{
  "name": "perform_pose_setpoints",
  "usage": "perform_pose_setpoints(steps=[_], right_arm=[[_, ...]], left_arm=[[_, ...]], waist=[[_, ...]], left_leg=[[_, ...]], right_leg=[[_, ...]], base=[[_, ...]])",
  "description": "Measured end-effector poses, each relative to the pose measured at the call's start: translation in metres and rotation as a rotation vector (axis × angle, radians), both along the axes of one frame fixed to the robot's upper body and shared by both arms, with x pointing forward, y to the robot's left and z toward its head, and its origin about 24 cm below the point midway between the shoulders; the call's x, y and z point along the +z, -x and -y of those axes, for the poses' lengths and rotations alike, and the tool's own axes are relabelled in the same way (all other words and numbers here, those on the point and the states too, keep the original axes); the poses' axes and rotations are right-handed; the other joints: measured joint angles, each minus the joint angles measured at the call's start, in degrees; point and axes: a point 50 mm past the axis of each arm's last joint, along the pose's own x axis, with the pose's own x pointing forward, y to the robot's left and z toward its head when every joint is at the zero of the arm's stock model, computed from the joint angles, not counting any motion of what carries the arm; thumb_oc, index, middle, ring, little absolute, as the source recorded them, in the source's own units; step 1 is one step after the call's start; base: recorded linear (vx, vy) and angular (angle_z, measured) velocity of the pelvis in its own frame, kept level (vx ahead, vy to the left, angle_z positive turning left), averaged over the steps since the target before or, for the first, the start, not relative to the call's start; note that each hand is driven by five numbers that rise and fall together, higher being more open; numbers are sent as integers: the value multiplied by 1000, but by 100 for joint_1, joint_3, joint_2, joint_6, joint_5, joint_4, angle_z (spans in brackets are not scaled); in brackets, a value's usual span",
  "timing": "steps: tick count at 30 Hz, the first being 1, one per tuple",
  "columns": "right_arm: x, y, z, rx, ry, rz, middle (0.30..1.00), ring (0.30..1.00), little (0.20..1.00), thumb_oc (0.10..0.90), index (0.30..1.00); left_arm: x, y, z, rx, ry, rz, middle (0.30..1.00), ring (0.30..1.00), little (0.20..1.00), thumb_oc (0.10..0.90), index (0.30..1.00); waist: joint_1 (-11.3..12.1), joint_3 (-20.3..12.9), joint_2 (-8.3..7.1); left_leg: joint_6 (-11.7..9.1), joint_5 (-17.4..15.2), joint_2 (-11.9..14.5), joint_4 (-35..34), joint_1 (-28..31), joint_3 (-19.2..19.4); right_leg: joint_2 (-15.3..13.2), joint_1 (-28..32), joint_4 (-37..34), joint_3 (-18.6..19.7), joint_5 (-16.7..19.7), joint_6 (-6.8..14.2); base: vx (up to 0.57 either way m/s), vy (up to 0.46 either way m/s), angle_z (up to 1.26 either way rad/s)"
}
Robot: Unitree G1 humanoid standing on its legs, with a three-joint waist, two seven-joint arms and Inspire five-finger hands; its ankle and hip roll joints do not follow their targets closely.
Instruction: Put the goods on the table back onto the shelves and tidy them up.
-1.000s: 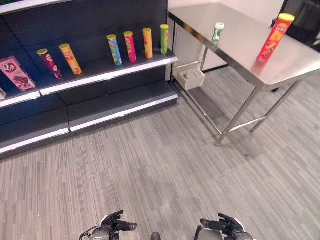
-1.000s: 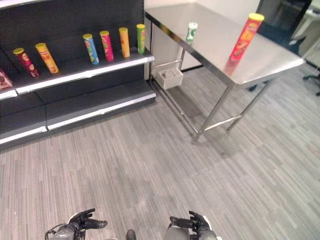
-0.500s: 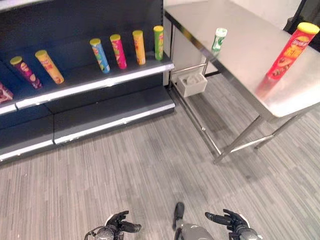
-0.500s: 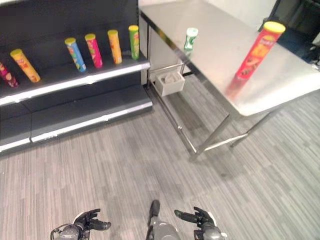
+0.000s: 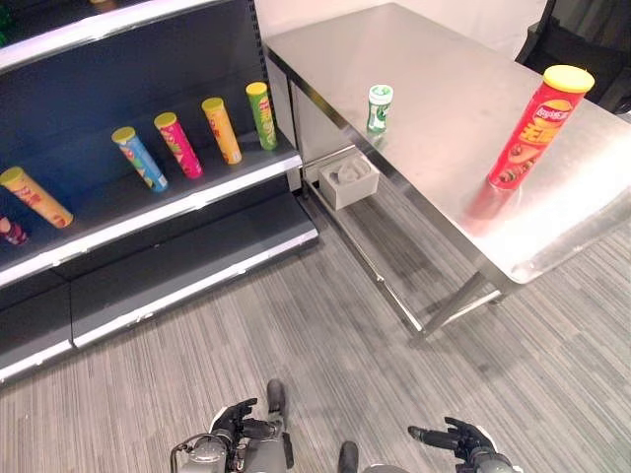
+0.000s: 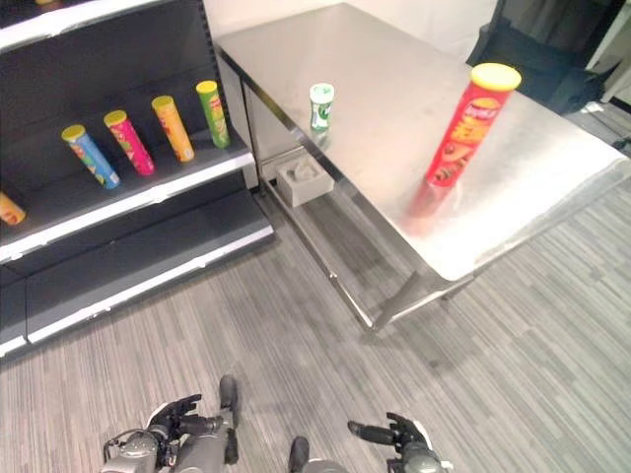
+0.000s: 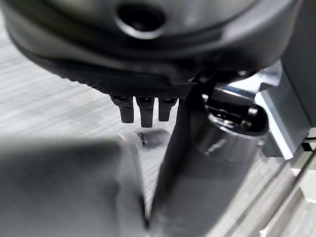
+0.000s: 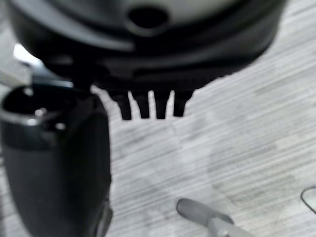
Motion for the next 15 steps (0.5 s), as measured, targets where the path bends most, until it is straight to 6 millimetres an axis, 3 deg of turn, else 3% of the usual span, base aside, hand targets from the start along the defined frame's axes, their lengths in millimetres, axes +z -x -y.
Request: perform_pose_setpoints(steps=[2, 3, 4, 6, 7, 8, 9, 10, 12, 13, 14, 15], right_arm=[[-2, 8, 1, -3, 1, -19, 900, 900, 900, 800, 900], [-2, 8, 1, -1, 0, -20, 900, 900, 900, 800, 900], [-3, 10, 0, -1, 1, -26, 900, 900, 900, 800, 900], [-7, 8, -9, 9, -17, -38, 900, 900, 900, 800, 900], [-8, 7, -13, 11, -29, -33, 900, 900, 900, 800, 900], [-10, 6, -22, 14, -54, -26, 900, 900, 900, 800, 900], [-12, 7, -29, 17, -71, -30, 900, 900, 900, 800, 900], [-13, 6, -31, 21, -81, -32, 900, 900, 900, 800, 900], [-12, 1, -32, 43, -84, -27, 900, 900, 900, 800, 900], [-12, 3, -32, 45, -87, -33, 900, 900, 900, 800, 900], [-12, 2, -33, 47, -89, -28, 900, 900, 900, 800, 900], [-12, 3, -33, 47, -87, -27, 900, 900, 900, 800, 900]], left_arm=[[-1, 5, -6, 6, -16, -13, 900, 900, 900, 800, 900], [-3, 10, -8, 12, -22, -26, 900, 900, 900, 800, 900], [-4, 14, -11, 23, -23, -33, 900, 900, 900, 800, 900], [-3, 15, -18, 57, -32, -37, 900, 900, 900, 800, 900], [-5, 21, -21, 60, -42, -55, 900, 900, 900, 800, 900], [-4, 24, -28, 55, -64, -66, 900, 900, 900, 800, 900], [-2, 18, -32, 50, -76, -54, 900, 900, 900, 800, 900], [1, 10, -32, 47, -77, -37, 900, 900, 900, 800, 900], [1, 8, -31, 44, -75, -40, 900, 900, 900, 800, 900], [2, 7, -33, 44, -81, -35, 900, 900, 900, 800, 900], [4, 4, -35, 43, -87, -28, 900, 900, 900, 800, 900], [5, 3, -36, 38, -94, -24, 900, 900, 900, 800, 900]], waist=[[28, -97, -18], [78, -136, -33], [93, -179, -23], [166, -169, -354], [184, -222, -418], [135, -312, -617], [123, -373, -752], [127, -387, -774], [116, -430, -523], [106, -485, -419], [100, -487, -409], [70, -492, -421]], left_leg=[[62, -21, -68, 29, 140, 310], [178, -96, -70, 27, 278, 290], [579, 21, -115, 26, 410, 243], [914, 252, -391, 28, 671, 224], [1201, 434, -440, 30, 780, 247], [1466, 610, -615, 31, 931, 260], [1545, 461, -760, 31, 1017, 316], [1572, 346, -831, 29, 1105, 397], [1671, 182, -721, 29, 1265, 478], [1711, 100, -694, 31, 1383, 480], [1753, 28, -741, 32, 1458, 475], [1690, 23, -810, 35, 1494, 465]], right_leg=[[-92, 337, 2, 217, -309, 189], [-141, 436, 5, 386, -430, 311], [-213, 541, 6, 499, -514, 438], [-584, 608, 172, 721, -575, 591], [-634, 631, 271, 678, -554, 830], [-806, 617, 354, 600, -686, 1136], [-899, 601, 271, 617, -564, 1189], [-941, 567, 455, 528, -518, 1168], [-910, -40, 1817, 522, -554, 1249], [-946, -656, 3055, 509, -607, 1486], [-1016, -1090, 3863, 561, -766, 1676], [-1058, -1442, 4177, 632, -819, 1738]], base=[[341, 124, -69], [365, 194, -81], [405, 214, -79], [216, 105, -89], [167, 101, -90], [300, 225, -56], [263, 252, -34], [214, 237, -25], [66, 140, -30], [-2, 124, -17], [-7, 160, 5], [23, 199, 14]])
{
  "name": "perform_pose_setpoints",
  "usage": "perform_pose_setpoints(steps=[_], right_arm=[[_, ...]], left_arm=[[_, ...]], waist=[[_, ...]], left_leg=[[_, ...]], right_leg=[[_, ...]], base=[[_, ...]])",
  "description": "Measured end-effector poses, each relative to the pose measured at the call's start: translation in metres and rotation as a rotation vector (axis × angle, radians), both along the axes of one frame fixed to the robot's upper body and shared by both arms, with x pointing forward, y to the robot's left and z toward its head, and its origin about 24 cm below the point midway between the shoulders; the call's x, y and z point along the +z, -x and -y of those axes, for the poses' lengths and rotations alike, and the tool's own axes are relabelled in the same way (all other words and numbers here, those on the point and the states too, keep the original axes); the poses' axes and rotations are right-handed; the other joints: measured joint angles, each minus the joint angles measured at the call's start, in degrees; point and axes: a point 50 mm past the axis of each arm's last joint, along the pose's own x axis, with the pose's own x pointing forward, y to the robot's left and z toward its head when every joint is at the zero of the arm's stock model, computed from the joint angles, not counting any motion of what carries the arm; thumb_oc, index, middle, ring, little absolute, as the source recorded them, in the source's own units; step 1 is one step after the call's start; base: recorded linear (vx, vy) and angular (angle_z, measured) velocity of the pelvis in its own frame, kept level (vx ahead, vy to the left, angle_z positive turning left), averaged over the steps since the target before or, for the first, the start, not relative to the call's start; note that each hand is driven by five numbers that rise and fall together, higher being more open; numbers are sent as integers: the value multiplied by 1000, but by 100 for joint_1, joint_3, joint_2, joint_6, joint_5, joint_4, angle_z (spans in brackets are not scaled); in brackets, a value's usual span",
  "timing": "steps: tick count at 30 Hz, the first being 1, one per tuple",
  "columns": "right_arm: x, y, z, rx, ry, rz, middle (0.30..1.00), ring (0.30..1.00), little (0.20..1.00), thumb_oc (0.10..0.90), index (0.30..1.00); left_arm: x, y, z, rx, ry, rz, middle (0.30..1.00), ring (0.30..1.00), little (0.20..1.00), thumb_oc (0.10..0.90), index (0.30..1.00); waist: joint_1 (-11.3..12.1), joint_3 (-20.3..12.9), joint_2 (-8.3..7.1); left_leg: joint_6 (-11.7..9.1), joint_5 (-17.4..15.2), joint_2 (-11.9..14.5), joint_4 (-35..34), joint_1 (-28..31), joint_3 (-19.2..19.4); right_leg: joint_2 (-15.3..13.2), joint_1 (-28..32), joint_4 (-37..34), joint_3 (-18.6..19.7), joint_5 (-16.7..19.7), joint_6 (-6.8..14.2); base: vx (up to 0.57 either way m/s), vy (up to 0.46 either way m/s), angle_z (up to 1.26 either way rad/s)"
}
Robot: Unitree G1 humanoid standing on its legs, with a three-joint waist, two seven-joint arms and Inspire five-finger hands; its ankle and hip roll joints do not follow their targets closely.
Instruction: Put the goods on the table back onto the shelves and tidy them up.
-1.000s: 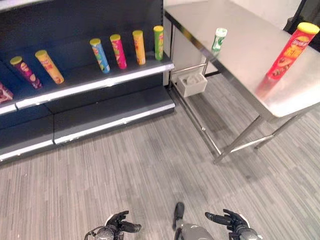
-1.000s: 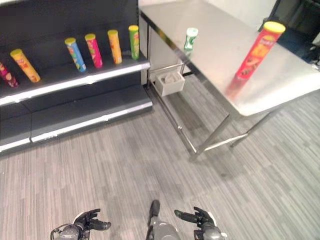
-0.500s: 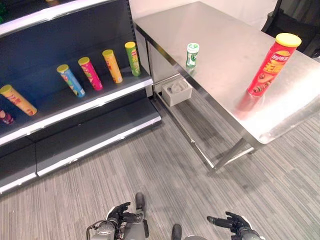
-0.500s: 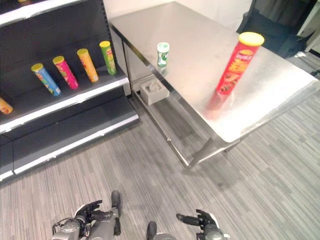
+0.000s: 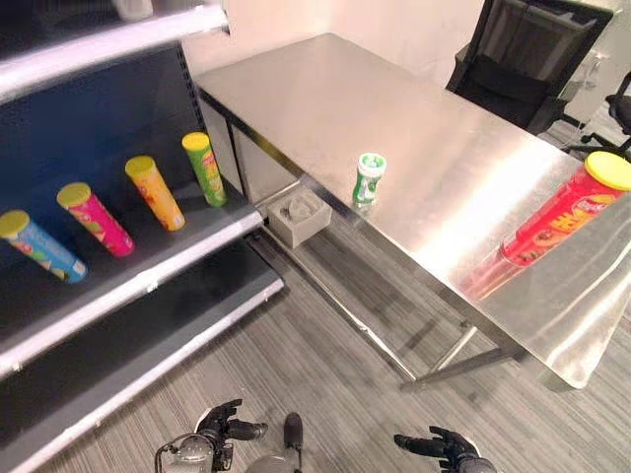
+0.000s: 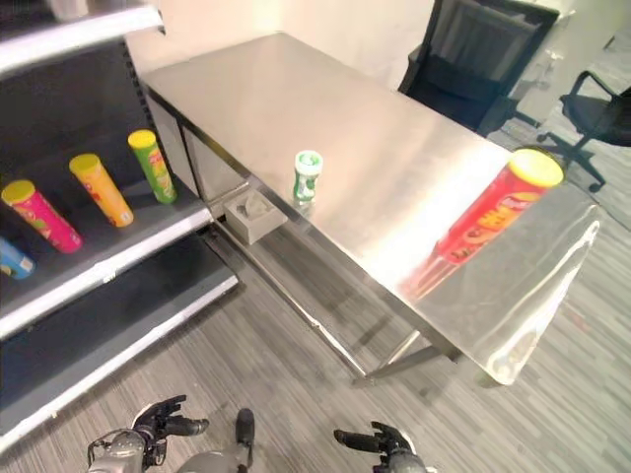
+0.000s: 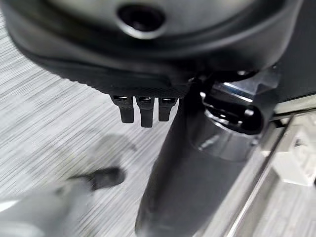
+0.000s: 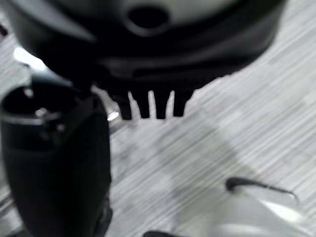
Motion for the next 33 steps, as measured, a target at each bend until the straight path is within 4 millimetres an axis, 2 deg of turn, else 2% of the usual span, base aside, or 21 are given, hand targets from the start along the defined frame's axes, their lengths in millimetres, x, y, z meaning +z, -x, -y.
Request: perform_pose_setpoints(steps=[2, 4, 5, 6, 7, 8, 10, 11, 13, 15, 18, 20, 24, 25, 26, 27, 28, 30, 31, 32, 33], right_arm=[[2, -4, 2, -1, 8, 10, 900, 900, 900, 800, 900], [3, -9, -1, 4, 3, 17, 900, 900, 900, 800, 900], [1, -2, 0, -9, 3, 4, 900, 900, 900, 800, 900], [1, -4, 2, -6, 9, 3, 900, 900, 900, 800, 900], [2, -7, 2, -4, 8, 15, 900, 900, 900, 800, 900], [3, -9, 1, -1, 8, 21, 900, 900, 900, 800, 900], [2, -7, 2, -7, 8, 11, 900, 900, 900, 800, 900], [1, -2, 1, -10, 7, -3, 900, 900, 900, 800, 900], [-7, 16, -3, -27, -7, -62, 900, 900, 900, 800, 900], [-8, 21, -1, -48, -7, -73, 900, 900, 900, 800, 900], [-9, 32, 9, -124, 6, -98, 900, 900, 900, 800, 900], [-8, 44, 19, -160, 26, -121, 900, 900, 900, 800, 900], [-2, 84, 55, -383, 71, -164, 900, 900, 900, 800, 900], [11, 99, 87, -590, 112, -123, 900, 900, 900, 800, 900], [34, 116, 129, -747, 194, -68, 900, 900, 900, 800, 900], [41, 121, 138, -773, 223, -60, 900, 900, 900, 800, 900], [67, 124, 171, -864, 298, 16, 900, 900, 900, 800, 900], [101, 129, 203, -875, 446, 111, 900, 900, 900, 800, 900], [129, 108, 221, -880, 473, 246, 900, 900, 900, 800, 900], [178, 67, 234, -706, 570, 498, 900, 900, 900, 800, 900], [210, 35, 235, -612, 588, 639, 900, 900, 900, 800, 900]], left_arm=[[4, -8, -1, -35, -20, 14, 900, 900, 900, 800, 900], [1, -2, -2, -61, -29, -13, 900, 900, 900, 800, 900], [0, 1, -1, -60, -27, -24, 900, 900, 900, 800, 900], [-3, 7, -1, -54, -28, -38, 900, 900, 900, 800, 900], [-4, 11, -4, -44, -34, -53, 900, 900, 900, 800, 900], [-5, 14, -5, -39, -43, -64, 900, 900, 900, 800, 900], [-8, 22, -10, -23, -60, -102, 900, 900, 900, 800, 900], [-7, 22, -11, -22, -62, -100, 900, 900, 900, 800, 900], [-4, 20, -16, -20, -71, -75, 900, 900, 900, 800, 900], [-5, 21, -10, -22, -54, -70, 900, 900, 900, 800, 900], [-9, 27, -4, -22, -34, -82, 900, 900, 900, 800, 900], [-8, 24, -1, -24, -28, -73, 900, 900, 900, 800, 900], [-8, 28, -2, -17, -24, -69, 900, 900, 900, 800, 900], [-11, 40, -7, 15, -20, -88, 900, 900, 900, 800, 900], [-12, 47, -9, 31, -8, -100, 900, 900, 900, 800, 900], [-12, 49, -10, 35, -8, -103, 900, 900, 900, 800, 900], [-12, 49, -12, 36, -15, -105, 900, 900, 900, 800, 900], [-12, 49, -11, 24, -23, -109, 900, 900, 900, 800, 900], [-11, 48, -11, 29, -18, -96, 900, 900, 900, 800, 900], [-15, 54, -5, 17, -6, -118, 900, 900, 900, 800, 900], [-16, 53, -1, -3, 5, -118, 900, 900, 900, 800, 900]], waist=[[25, 161, -2], [27, 268, 72], [39, 284, 98], [154, 277, 104], [159, 292, 103], [107, 308, 100], [-12, 327, 6], [-56, 292, -82], [-17, 185, -472], [-47, 184, -440], [-121, 166, -402], [-240, 154, -380], [-413, 34, -202], [-580, -37, -86], [-715, -95, 14], [-722, -121, 58], [-776, -154, 110], [-880, -198, 193], [-927, -199, 182], [-1064, -192, 224], [-1070, -196, 204]], left_leg=[[191, -119, -103, 1, 65, 23], [202, -145, -113, 3, 185, 82], [137, -213, -81, 7, 247, 132], [113, -310, -73, 7, 281, 240], [118, -336, -62, 8, 272, 268], [82, -357, -33, 9, 262, 259], [-32, -406, -12, 9, 346, 138], [-28, -402, -53, 8, 359, 120], [-246, -483, -172, 7, 412, 66], [-467, -508, 32, 6, 427, 38], [-684, -530, 410, 5, 515, 84], [-773, -527, 559, 5, 527, 90], [-892, -589, 748, 5, 663, 318], [-920, -645, 774, -7, 752, 460], [-912, -696, 777, -20, 827, 543], [-907, -703, 776, -22, 832, 566], [-919, -734, 775, -23, 852, 630], [-913, -794, 765, -24, 857, 621], [-928, -787, 770, -25, 860, 641], [-913, -795, 766, -25, 909, 720], [-922, -791, 770, -25, 919, 732]], right_leg=[[-259, -782, 690, -122, 160, -80], [-519, -1205, 711, -379, 216, -99], [-812, -1160, 134, -753, 278, -140], [-1310, -835, -1496, -1740, 643, -140], [-1375, -768, -2276, -1805, 904, -32], [-1390, -726, -2689, -1714, 1144, 5], [-1182, -346, -4070, -1377, 1721, 238], [-1162, -314, -4064, -1361, 1851, 224], [-1115, -83, -4076, -1377, 2195, -12], [-872, 8, -4177, -1432, 2351, -196], [-483, 68, -4176, -1424, 2170, -446], [-337, 68, -4179, -1424, 2117, -514], [-139, 65, -4179, -1207, 2072, -570], [-106, 80, -4181, -1092, 2068, -565], [-97, 104, -4203, -1001, 2065, -561], [-97, 105, -4217, -972, 2066, -562], [-88, 121, -4219, -923, 2029, -516], [-104, 129, -4219, -929, 2024, -510], [-94, 125, -4220, -920, 2017, -501], [-109, 129, -4220, -895, 2049, -515], [-103, 146, -4219, -915, 2046, -516]], base=[[83, 90, 6], [157, -45, 4], [95, -117, -22], [84, -131, -36], [91, -137, -41], [69, -101, -13], [51, -103, 24], [58, -132, 36], [64, -147, 19], [68, -165, 3], [54, -81, -16], [81, -79, -12], [93, -27, -33], [159, 37, -54], [138, 41, -48], [67, 29, -34], [14, 13, -16], [5, 6, -5], [-11, 11, -19], [-5, 3, -17], [3, 3, -24]])
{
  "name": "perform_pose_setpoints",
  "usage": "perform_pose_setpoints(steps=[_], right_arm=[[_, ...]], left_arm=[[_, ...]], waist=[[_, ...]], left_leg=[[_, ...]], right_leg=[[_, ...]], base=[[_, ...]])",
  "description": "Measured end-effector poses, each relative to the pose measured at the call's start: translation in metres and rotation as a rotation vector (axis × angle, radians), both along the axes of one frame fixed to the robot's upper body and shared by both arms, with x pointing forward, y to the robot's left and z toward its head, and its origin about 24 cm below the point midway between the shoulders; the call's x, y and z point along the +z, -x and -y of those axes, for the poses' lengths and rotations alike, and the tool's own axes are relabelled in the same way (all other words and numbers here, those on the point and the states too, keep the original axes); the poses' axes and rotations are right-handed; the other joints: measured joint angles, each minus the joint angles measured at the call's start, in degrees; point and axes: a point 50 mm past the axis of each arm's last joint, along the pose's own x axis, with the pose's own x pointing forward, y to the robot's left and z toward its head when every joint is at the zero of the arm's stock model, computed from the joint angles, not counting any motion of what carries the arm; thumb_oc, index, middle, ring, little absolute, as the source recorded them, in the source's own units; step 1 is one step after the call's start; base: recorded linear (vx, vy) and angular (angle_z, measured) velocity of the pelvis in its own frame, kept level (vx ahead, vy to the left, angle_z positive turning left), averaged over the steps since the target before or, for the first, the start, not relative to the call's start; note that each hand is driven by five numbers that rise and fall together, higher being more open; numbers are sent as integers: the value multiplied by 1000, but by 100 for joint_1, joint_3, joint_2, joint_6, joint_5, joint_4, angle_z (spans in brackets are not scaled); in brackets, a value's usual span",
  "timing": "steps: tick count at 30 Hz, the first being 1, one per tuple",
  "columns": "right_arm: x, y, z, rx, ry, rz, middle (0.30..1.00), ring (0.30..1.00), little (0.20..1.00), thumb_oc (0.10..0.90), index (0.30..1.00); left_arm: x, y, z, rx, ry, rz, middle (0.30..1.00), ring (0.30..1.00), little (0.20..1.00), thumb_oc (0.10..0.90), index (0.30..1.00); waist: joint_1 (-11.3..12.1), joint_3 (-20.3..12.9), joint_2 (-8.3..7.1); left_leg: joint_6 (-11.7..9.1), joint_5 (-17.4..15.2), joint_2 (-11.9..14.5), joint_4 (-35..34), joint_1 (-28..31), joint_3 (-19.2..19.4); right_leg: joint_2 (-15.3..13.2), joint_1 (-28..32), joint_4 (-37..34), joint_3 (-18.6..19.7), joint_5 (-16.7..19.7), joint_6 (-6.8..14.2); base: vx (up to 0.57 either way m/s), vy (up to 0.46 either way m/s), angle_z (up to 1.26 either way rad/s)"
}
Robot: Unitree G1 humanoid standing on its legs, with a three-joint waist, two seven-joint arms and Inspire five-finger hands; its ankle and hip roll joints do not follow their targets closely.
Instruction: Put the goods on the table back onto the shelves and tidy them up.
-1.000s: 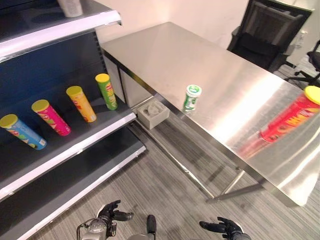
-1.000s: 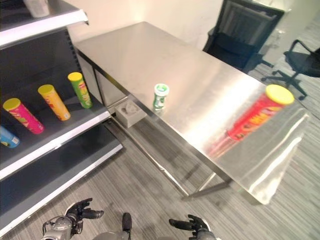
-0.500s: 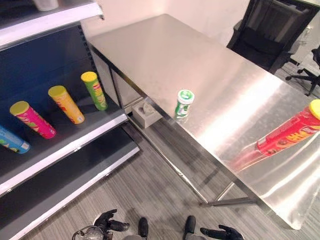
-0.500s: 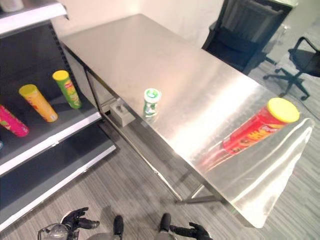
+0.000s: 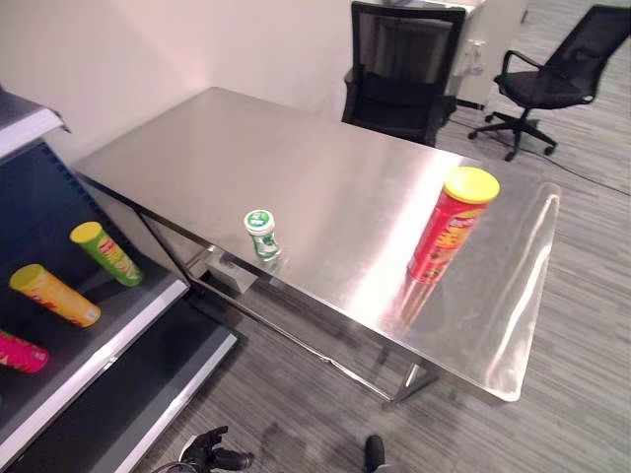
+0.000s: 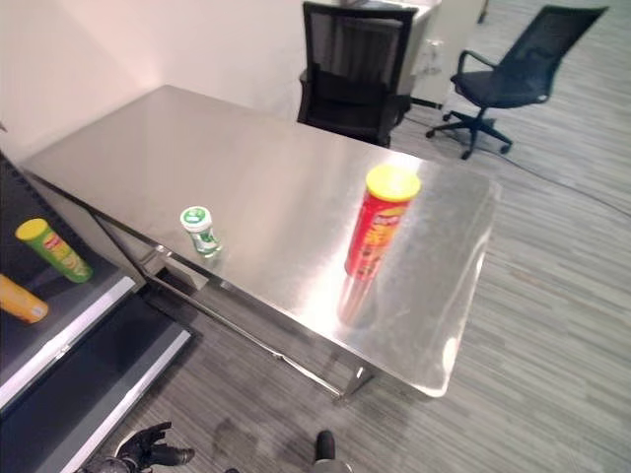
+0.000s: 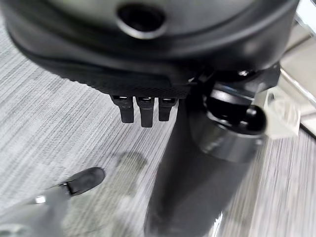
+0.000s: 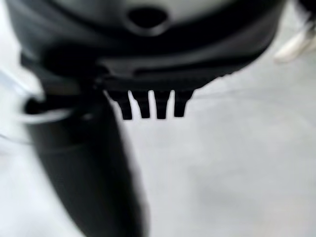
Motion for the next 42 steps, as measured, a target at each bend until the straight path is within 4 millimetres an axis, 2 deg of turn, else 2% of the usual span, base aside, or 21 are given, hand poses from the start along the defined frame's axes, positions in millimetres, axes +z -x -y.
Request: perform_pose_setpoints(steps=[2, 3, 5, 6, 8, 10, 13, 15, 16, 25, 27, 30, 34, 37, 42], right_arm=[[62, -55, -23, 279, 185, 132, 900, 900, 900, 800, 900], [89, -76, -38, 414, 263, 198, 900, 900, 900, 800, 900], [145, -107, -73, 656, 403, 348, 900, 900, 900, 800, 900], [166, -116, -89, 743, 461, 423, 900, 900, 900, 800, 900], [190, -123, -108, 842, 526, 528, 900, 900, 900, 800, 900], [202, -130, -120, 911, 544, 602, 900, 900, 900, 800, 900], [198, -139, -126, 968, 504, 602, 900, 900, 900, 800, 900], [184, -149, -123, 973, 441, 550, 900, 900, 900, 800, 900], [181, -150, -122, 975, 425, 536, 900, 900, 900, 800, 900], [170, -152, -121, 959, 310, 606, 900, 900, 900, 800, 900], [173, -152, -126, 979, 318, 618, 900, 900, 900, 800, 900], [176, -151, -144, 1041, 298, 695, 900, 900, 900, 800, 900], [177, -152, -163, 1135, 285, 726, 900, 900, 900, 800, 900], [169, -151, -178, 1272, 278, 617, 900, 900, 900, 800, 900], [168, -150, -174, 1275, 283, 561, 900, 900, 900, 800, 900]], left_arm=[[-4, 6, 9, -13, 34, -20, 900, 900, 900, 800, 900], [-4, 5, 12, -18, 49, -18, 900, 900, 900, 800, 900], [-5, 7, 16, -33, 63, -19, 900, 900, 900, 800, 900], [-5, 9, 16, -50, 63, -26, 900, 900, 900, 800, 900], [-6, 13, 17, -61, 65, -37, 900, 900, 900, 800, 900], [-7, 19, 16, -58, 68, -47, 900, 900, 900, 800, 900], [-3, 14, 11, -80, 52, -20, 900, 900, 900, 800, 900], [-3, 15, 7, -85, 47, -25, 900, 900, 900, 800, 900], [-3, 16, 6, -86, 48, -27, 900, 900, 900, 800, 900], [-5, 22, 10, -76, 62, -40, 900, 900, 900, 800, 900], [-5, 23, 12, -73, 67, -41, 900, 900, 900, 800, 900], [-6, 24, 16, -72, 77, -42, 900, 900, 900, 800, 900], [-6, 22, 15, -65, 76, -32, 900, 900, 900, 800, 900], [-5, 18, 15, -75, 74, -20, 900, 900, 900, 800, 900], [-4, 19, 13, -69, 69, -21, 900, 900, 900, 800, 900]], waist=[[-16, -18, 46], [7, -20, 39], [217, -31, 27], [362, -43, 27], [577, -76, 24], [703, -126, -2], [826, -167, -167], [830, -251, -295], [843, -262, -311], [820, -288, -134], [822, -271, -95], [832, -297, -35], [839, -259, -97], [833, -208, -181], [800, -195, -203]], left_leg=[[1, -1, 7, 0, 21, 47], [-5, 5, 21, 1, 17, 45], [-54, 39, 63, 3, 9, 45], [-55, 40, 79, 3, 5, 42], [-64, 49, 94, 4, -7, 31], [-64, 149, 96, 26, 2, 1], [-42, 192, 50, 31, -34, -67], [-29, 183, 31, 32, -56, -117], [-27, 183, 27, 32, -78, -130], [-55, 147, 30, 3, -98, -299], [-59, 149, 30, 3, -112, -315], [-53, 163, 34, 4, -122, -357], [-37, 180, 35, 28, -85, -373], [-39, 180, 40, 29, -73, -367], [-43, 175, 43, 25, -72, -335]], right_leg=[[1, -9, 0, 48, 16, 11], [2, 14, 0, 2, 16, 10], [24, 45, 1, -46, 14, 8], [33, 52, 2, -55, 13, 7], [32, 73, 2, -114, 4, 4], [7, 130, 6, -241, -13, -6], [-57, 148, 41, -336, 8, -31], [-84, 158, 40, -349, 4, -25], [-91, 152, 41, -358, 0, -20], [-106, 273, 16, -508, -136, 57], [-105, 267, 2, -513, -136, 57], [-101, 272, 2, -523, -138, 47], [-98, 296, 5, -574, -118, 20], [-96, 295, 4, -576, -121, 23], [-96, 282, 4, -562, -132, 39]], base=[[7, -1, -4], [10, -2, 20], [18, -4, 23], [36, -9, 14], [26, -7, 20], [10, 3, 39], [1, -12, 19], [1, -15, 11], [8, -22, 13], [21, -13, 10], [24, -8, 6], [22, -10, 4], [0, -1, 5], [0, 0, 0], [1, -2, -3]])
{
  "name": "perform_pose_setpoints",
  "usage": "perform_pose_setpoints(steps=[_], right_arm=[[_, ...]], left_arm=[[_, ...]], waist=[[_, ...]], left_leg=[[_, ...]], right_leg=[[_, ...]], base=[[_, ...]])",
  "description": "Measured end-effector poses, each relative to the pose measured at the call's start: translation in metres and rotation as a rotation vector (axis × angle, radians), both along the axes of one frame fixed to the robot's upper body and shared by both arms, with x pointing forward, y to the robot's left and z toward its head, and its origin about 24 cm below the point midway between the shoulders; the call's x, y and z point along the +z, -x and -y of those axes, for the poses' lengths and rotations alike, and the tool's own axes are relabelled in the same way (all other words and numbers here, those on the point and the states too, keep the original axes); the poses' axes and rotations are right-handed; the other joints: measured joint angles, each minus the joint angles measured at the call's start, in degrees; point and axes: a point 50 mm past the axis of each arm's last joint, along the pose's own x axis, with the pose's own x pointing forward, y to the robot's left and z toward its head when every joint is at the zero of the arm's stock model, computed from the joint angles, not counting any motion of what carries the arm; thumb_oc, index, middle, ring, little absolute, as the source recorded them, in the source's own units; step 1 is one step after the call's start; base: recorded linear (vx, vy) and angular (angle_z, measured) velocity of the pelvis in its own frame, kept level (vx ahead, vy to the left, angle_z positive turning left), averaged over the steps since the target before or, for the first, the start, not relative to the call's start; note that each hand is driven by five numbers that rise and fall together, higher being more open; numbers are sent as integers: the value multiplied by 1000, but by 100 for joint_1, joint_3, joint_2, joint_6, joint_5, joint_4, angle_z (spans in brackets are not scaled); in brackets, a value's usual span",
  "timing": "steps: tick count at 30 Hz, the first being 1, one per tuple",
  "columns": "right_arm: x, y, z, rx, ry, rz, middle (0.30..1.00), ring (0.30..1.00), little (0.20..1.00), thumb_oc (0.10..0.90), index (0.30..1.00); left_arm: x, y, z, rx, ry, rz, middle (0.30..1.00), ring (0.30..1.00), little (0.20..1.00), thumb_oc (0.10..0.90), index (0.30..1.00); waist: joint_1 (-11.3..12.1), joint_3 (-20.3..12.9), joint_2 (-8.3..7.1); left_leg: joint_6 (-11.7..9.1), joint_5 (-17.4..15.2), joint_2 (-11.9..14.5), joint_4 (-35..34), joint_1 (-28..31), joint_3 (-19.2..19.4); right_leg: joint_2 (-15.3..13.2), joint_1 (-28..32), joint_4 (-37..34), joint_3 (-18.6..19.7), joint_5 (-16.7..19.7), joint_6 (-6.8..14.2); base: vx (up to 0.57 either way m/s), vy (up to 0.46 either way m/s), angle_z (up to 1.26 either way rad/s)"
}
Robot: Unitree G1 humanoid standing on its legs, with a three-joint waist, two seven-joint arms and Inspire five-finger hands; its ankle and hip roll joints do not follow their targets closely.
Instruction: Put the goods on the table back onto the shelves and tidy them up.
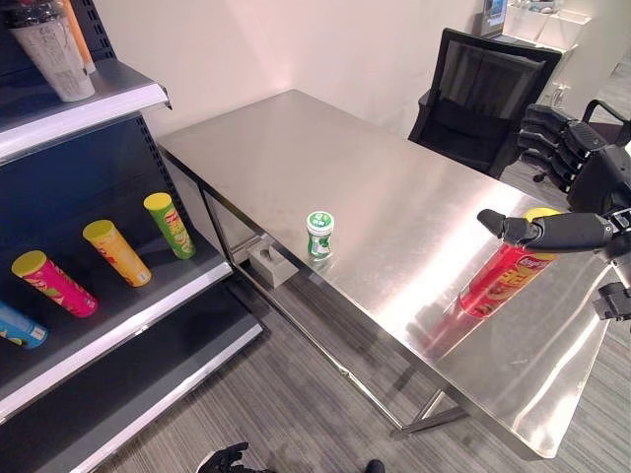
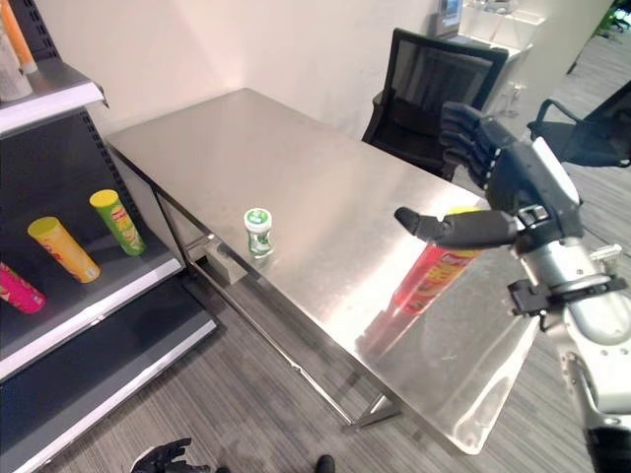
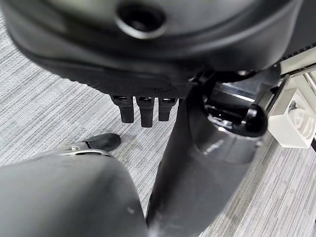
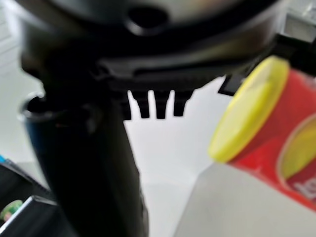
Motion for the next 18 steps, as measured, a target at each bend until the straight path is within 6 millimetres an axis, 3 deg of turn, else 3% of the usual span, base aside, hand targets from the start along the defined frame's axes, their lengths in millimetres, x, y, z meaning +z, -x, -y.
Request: perform_pose_setpoints(steps=[11, 18], right_arm=[[11, 8, 10, -41, 37, 32, 900, 900, 900, 800, 900], [8, 16, 17, -44, 170, -94, 900, 900, 900, 800, 900]], left_arm=[[0, 0, 0, -1, 0, 1, 900, 900, 900, 800, 900], [0, 2, -1, 3, 2, -1, 900, 900, 900, 800, 900]], waist=[[-56, 0, 2], [-128, 14, -23]], left_leg=[[0, -1, 0, 3, -27, 39], [-5, -4, 14, 2, -23, 56]], right_leg=[[4, -48, 0, 45, 2, -2], [20, -52, 2, 58, 1, -1]], base=[[0, -1, -1], [-2, -1, -1]])
